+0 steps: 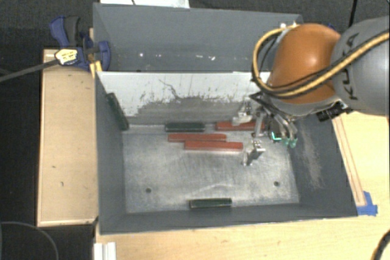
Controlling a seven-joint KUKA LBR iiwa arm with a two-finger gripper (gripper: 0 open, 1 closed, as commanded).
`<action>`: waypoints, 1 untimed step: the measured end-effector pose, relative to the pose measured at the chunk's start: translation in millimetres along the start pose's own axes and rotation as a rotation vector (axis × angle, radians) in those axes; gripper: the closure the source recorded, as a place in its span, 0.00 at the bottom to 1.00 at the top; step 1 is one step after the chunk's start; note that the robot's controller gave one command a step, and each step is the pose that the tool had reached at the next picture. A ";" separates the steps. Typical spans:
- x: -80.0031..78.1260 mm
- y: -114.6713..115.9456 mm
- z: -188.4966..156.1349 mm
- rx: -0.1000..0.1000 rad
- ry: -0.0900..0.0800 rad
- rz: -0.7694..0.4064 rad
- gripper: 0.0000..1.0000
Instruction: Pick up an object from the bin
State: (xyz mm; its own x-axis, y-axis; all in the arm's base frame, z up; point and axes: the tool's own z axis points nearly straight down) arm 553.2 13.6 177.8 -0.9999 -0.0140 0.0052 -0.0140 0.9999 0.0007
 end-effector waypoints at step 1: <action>-1.7 0.0 -4.2 0.000 -0.008 0.000 0.00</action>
Offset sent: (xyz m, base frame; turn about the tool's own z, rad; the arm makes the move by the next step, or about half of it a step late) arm 0.0187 -0.0078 -0.0866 0.0688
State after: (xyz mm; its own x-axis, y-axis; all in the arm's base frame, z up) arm 554.9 13.6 182.0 -0.9999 -0.0137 -0.0026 -0.0137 0.9999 0.0007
